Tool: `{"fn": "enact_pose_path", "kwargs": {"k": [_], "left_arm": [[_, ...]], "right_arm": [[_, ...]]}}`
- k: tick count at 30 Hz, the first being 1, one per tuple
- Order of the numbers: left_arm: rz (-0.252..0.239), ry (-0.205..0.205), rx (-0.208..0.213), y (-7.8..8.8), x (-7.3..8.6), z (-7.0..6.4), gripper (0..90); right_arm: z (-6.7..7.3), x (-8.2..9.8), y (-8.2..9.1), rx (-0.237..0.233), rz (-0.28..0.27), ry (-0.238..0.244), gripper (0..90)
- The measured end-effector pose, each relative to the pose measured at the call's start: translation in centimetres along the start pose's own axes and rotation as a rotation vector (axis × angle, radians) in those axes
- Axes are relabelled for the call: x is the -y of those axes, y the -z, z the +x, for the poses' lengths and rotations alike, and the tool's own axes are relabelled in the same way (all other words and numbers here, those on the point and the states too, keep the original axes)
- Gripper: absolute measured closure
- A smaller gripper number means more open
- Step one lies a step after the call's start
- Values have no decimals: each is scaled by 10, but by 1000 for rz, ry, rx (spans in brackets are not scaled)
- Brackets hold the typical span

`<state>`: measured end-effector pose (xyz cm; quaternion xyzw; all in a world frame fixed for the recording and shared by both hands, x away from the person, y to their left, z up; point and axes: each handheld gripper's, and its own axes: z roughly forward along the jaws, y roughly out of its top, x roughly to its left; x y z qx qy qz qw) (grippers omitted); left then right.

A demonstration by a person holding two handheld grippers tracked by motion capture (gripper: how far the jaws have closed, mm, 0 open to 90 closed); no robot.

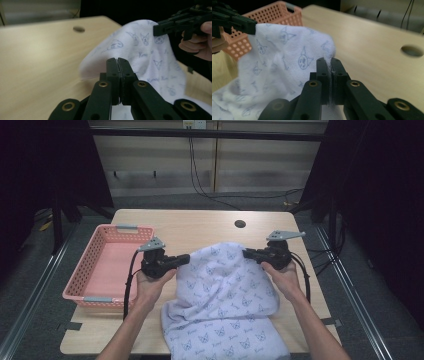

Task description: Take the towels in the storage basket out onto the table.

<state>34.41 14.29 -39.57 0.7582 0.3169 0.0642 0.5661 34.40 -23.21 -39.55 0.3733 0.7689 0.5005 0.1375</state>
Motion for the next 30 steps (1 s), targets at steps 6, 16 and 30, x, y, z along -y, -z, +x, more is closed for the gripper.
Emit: {"fn": "enact_pose_path", "kwargs": {"k": [6, 16, 30], "left_arm": [[50, -100, 103, 23, 19, -46, 887], [371, -76, 237, 30, 118, -83, 879], [282, 83, 132, -47, 80, -28, 590]], "right_arm": [[48, 22, 49, -26, -20, 121, 862], [87, 127, 63, -148, 228, 72, 771], [29, 95, 70, 1, 116, 0, 645]]}}
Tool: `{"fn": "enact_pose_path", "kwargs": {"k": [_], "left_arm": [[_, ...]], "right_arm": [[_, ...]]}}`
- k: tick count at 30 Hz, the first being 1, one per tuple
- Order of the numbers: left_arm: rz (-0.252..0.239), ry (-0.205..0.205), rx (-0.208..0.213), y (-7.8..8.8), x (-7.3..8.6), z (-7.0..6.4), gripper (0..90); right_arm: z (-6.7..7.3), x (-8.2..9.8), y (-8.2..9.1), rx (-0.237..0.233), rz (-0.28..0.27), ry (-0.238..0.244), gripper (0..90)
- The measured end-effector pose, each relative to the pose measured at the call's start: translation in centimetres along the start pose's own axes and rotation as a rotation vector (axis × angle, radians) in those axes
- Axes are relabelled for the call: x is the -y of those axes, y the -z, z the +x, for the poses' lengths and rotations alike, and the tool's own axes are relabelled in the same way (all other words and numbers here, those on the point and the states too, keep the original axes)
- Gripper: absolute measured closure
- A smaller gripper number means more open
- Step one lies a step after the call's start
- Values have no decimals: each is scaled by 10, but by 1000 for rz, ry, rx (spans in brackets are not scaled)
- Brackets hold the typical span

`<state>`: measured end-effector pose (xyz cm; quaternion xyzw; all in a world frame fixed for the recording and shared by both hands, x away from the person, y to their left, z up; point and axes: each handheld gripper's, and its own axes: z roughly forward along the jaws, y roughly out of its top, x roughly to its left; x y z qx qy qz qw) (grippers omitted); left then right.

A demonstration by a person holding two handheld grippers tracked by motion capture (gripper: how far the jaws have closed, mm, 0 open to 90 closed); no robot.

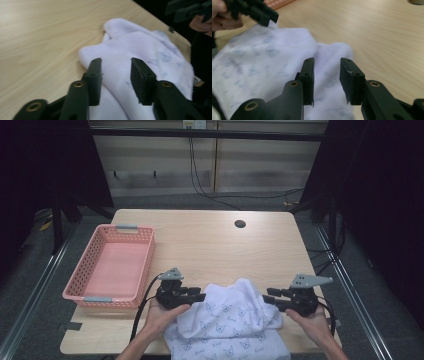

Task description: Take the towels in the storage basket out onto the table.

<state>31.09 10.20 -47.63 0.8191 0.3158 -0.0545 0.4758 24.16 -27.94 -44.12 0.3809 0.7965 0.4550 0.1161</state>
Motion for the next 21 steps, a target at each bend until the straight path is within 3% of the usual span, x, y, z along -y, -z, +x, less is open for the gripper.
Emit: {"fn": "enact_pose_path", "kwargs": {"k": [2, 4, 5, 6, 8, 11, 13, 14, 15, 16, 17, 19, 21], "left_arm": [[39, 2, -29, -13, 1, 4, 568], [43, 33, 12, -21, 1, 9, 590], [38, 28, 6, -22, 1, 9, 784], [35, 12, -5, -22, 0, 8, 784], [10, -2, -16, -15, -2, 6, 857], [-54, -23, -14, 3, -6, 2, 864], [-75, -40, 2, 14, -9, -1, 863], [-82, -56, -10, 19, -9, -4, 863], [-90, -69, -17, 24, -10, -6, 862], [-102, -73, -1, 30, -9, -8, 862], [-111, -87, -5, 35, -8, -11, 862], [-121, -105, -7, 46, -5, -18, 862], [-125, -126, -38, 58, 0, -24, 861]], "right_arm": [[-13, 0, -8, -3, 16, -35, 621], [-18, 2, -21, 13, 58, -29, 572], [-20, 2, -29, 8, 72, -34, 545], [-22, 3, -37, 7, 89, -38, 525], [-24, 2, -52, 14, 113, -32, 503], [-29, -6, -71, -5, 112, -28, 487], [-31, -11, -89, -19, 125, -51, 465], [-31, -11, -89, -19, 125, -51, 465], [-31, -13, -99, -16, 153, -45, 573], [-31, -13, -99, -16, 153, -45, 573], [-29, -14, -102, -13, 155, -36, 679], [-21, -18, -95, 17, 113, -5, 831], [-20, -20, -88, 26, 90, 0, 840]]}}
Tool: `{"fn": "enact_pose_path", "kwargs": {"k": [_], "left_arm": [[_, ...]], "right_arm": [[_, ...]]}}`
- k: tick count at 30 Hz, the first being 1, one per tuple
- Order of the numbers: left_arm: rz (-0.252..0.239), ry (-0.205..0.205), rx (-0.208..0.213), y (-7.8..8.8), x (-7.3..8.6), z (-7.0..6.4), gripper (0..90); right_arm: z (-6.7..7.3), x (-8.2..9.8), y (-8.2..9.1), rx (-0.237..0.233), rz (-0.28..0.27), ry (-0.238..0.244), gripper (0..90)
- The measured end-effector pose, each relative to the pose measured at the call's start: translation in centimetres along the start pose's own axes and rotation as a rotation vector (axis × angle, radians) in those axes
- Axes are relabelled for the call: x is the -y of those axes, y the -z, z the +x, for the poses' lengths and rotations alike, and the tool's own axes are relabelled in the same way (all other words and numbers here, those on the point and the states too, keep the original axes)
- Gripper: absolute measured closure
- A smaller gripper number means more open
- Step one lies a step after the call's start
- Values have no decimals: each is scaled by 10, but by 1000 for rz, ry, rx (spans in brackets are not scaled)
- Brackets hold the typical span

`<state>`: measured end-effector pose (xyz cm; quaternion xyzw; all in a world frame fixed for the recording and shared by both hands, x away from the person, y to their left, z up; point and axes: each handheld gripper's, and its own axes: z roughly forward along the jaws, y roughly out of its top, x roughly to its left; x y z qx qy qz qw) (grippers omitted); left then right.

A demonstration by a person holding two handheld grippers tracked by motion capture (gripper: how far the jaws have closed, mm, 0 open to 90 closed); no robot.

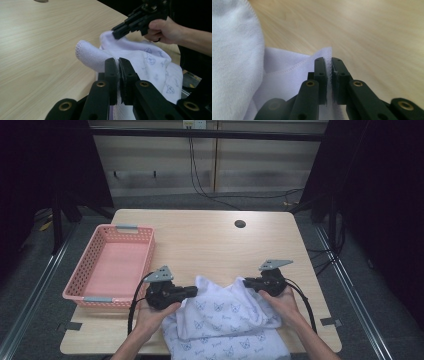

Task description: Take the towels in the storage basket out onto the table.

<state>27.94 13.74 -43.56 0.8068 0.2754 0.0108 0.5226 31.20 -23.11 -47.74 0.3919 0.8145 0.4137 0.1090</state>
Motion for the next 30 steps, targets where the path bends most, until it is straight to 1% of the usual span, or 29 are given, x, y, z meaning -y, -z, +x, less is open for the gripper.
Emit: {"fn": "enact_pose_path", "kwargs": {"k": [1, 2, 3, 4, 5, 6, 7, 8, 9, 10, 11, 12, 13, 14, 15, 16, 17, 18, 20, 21, 22, 23, 24, 25, 26, 27, 28, 29, 30], "left_arm": [[7, -15, -9, 5, 2, -3, 861], [15, -28, -33, 8, 4, -6, 861], [26, -41, -47, 10, 7, -9, 861], [40, -46, -41, 10, 10, -11, 861], [52, -42, -39, 9, 13, -13, 861], [75, -42, -37, 6, 16, -15, 861], [99, -43, -34, 3, 20, -16, 861], [113, -39, -23, 0, 24, -18, 858], [126, -35, -15, -3, 28, -19, 858], [137, -30, -5, -4, 31, -19, 851], [140, -16, 17, -5, 33, -18, 851], [137, -7, 43, -5, 35, -19, 843], [145, -12, 72, -4, 36, -19, 824], [149, -22, 76, -2, 37, -20, 762], [134, -15, 86, 2, 40, -21, 762], [108, 5, 73, 9, 43, -17, 718], [108, 5, 73, 9, 43, -17, 717], [94, 16, 58, 12, 43, -13, 717], [61, 49, 64, 14, 41, -5, 715], [45, 60, 55, 13, 39, -2, 717], [33, 74, 54, 12, 38, 1, 735], [22, 78, 41, 9, 37, 5, 753], [18, 83, 21, 7, 35, 8, 764], [19, 80, 3, 4, 33, 11, 778], [28, 80, -7, 0, 31, 14, 798], [37, 78, -40, -3, 30, 16, 799], [35, 91, -61, -6, 31, 19, 798], [28, 114, -42, -9, 31, 23, 798], [47, 112, -49, -11, 31, 26, 780]], "right_arm": [[1, -1, 8, 20, -20, 6, 842], [3, -1, 17, 40, -43, 10, 841], [5, -1, 26, 55, -67, 13, 840], [8, 1, 34, 67, -81, 28, 838], [11, 4, 42, 79, -92, 35, 830], [13, 7, 48, 95, -100, 37, 800], [14, 11, 54, 113, -97, 41, 795], [12, 21, 62, 121, -81, 36, 801], [12, 21, 62, 121, -81, 36, 801], [6, 32, 67, 101, -78, 6, 849], [6, 32, 67, 101, -78, 6, 849], [4, 37, 69, 84, -73, -2, 850], [3, 41, 70, 85, -68, -15, 850], [3, 47, 73, 69, -53, -18, 850], [3, 47, 73, 69, -53, -18, 850], [7, 54, 78, 80, -35, -5, 852], [7, 54, 78, 80, -35, -5, 852], [8, 57, 81, 76, -31, -2, 853], [8, 64, 86, 89, -7, 3, 855], [8, 68, 89, 106, -3, 1, 855], [7, 71, 93, 112, -6, -8, 855], [5, 73, 96, 111, -11, -21, 855], [3, 75, 99, 115, -24, -32, 855], [1, 76, 101, 110, -39, -50, 855], [-1, 77, 102, 105, -48, -62, 855], [-3, 77, 102, 106, -51, -68, 855], [-5, 76, 100, 107, -55, -72, 855], [-5, 76, 100, 107, -55, -72, 855], [-5, 76, 99, 104, -60, -75, 854]]}}
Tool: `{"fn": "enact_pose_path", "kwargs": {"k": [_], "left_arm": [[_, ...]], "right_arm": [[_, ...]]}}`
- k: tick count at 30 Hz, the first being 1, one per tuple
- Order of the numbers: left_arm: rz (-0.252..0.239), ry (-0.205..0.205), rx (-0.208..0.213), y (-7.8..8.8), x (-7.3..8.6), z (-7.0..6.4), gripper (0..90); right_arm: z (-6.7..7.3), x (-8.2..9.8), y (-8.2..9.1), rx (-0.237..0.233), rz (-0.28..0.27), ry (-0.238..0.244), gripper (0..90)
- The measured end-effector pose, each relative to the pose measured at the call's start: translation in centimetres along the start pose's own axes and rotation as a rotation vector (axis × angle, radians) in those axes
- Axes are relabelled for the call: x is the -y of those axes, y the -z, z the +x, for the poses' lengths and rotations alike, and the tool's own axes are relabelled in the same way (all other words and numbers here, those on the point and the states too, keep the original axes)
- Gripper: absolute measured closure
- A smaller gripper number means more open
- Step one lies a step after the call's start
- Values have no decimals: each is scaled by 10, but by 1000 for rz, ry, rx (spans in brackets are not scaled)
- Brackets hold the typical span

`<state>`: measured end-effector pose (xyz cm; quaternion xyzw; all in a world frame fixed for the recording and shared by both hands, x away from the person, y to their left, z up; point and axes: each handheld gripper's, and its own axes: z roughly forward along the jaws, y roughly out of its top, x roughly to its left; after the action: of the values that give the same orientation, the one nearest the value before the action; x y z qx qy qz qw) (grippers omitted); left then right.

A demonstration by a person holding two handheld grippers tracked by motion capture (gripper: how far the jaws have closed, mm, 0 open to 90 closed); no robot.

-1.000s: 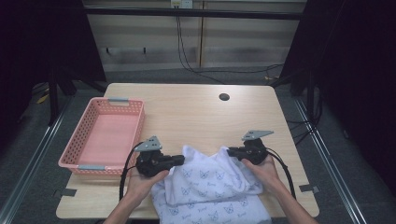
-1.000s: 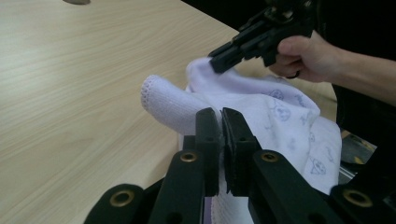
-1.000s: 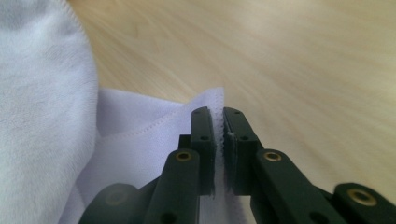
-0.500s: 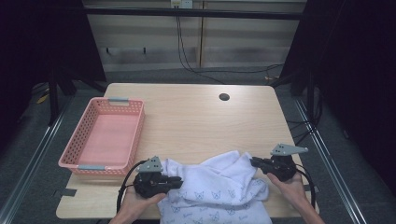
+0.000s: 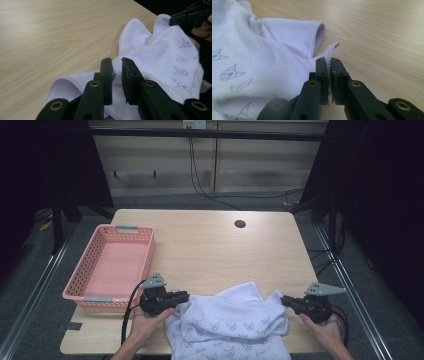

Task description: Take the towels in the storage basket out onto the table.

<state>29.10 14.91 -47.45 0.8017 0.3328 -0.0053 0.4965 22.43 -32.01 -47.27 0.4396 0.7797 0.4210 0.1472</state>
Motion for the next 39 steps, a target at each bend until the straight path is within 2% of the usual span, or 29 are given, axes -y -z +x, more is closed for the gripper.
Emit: {"fn": "enact_pose_path", "kwargs": {"k": [1, 2, 3, 4, 6, 8, 9, 10, 11, 13, 15, 16, 17, 19, 20, 23, 24, 25, 26, 27, 29, 30, 31, 32, 33, 34, 35, 38, 39], "left_arm": [[22, 0, -7, -3, 0, 0, 749], [40, 6, 31, -6, 2, 0, 709], [62, 4, 36, -9, 3, -3, 659], [83, -5, 17, -12, 5, -6, 610], [84, -2, 43, -17, 7, -9, 491], [80, -6, 73, -17, 7, -12, 480], [90, -22, 68, -17, 7, -14, 497], [93, -42, 63, -18, 8, -16, 676], [103, -59, 85, -20, 9, -17, 676], [78, -98, 46, -19, 9, -21, 833], [44, -75, 79, -15, 4, -20, 851], [12, -62, 110, -11, -1, -19, 857], [12, -62, 110, -11, -1, -19, 859], [2, -72, 115, -10, -5, -20, 860], [-1, -83, 115, -9, -8, -21, 860], [-42, -98, 88, -1, -26, -23, 860], [-81, -113, 69, 9, -42, -21, 859], [-81, -113, 69, 9, -42, -21, 859], [-94, -126, 52, 15, -52, -21, 859], [-109, -141, 37, 21, -62, -19, 859], [-143, -162, 7, 36, -84, -16, 859], [-158, -169, -3, 40, -92, -15, 860], [-177, -176, -27, 48, -106, -12, 860], [-196, -178, -40, 53, -116, -9, 859], [-209, -178, -56, 56, -126, -6, 859], [-220, -184, -84, 57, -142, 1, 860], [-220, -184, -84, 57, -142, 1, 859], [-228, -165, -117, 51, -160, 17, 858], [-238, -142, -122, 47, -165, 24, 854]], "right_arm": [[-1, -1, -1, -1, -6, 1, 854], [-1, -2, -1, 1, -12, -1, 854], [-1, -3, -1, -3, -22, -7, 853], [-2, -4, 0, -6, -32, -9, 853], [-1, -7, 1, -9, -53, -12, 853], [-1, -8, 2, -11, -62, -11, 852], [-1, -8, 3, -6, -70, -14, 852], [-2, -10, 7, -7, -93, -17, 852], [-2, -10, 7, -7, -93, -17, 852], [-4, -13, 12, -2, -114, -24, 853], [-6, -14, 20, 16, -134, -29, 854], [-8, -13, 32, 31, -159, -44, 854], [-8, -13, 32, 31, -159, -44, 854], [-12, -10, 46, 50, -191, -57, 854], [-13, -9, 58, 56, -228, -71, 854], [-10, -15, 62, 54, -251, -55, 855], [-8, -26, 61, 55, -268, -36, 855], [-8, -26, 61, 55, -268, -36, 855], [-8, -42, 60, 50, -303, -24, 855], [-8, -42, 60, 50, -303, -24, 855], [-9, -62, 60, 39, -348, -15, 854], [-10, -81, 59, 32, -380, -5, 854], [-10, -81, 59, 32, -380, -5, 854], [-12, -107, 58, 36, -416, 12, 852], [-12, -107, 58, 36, -416, 12, 852], [-15, -130, 55, 38, -450, 19, 852], [-15, -130, 55, 38, -450, 19, 852], [-28, -163, 47, 52, -474, 9, 852], [-32, -170, 43, 54, -474, 9, 852]]}}
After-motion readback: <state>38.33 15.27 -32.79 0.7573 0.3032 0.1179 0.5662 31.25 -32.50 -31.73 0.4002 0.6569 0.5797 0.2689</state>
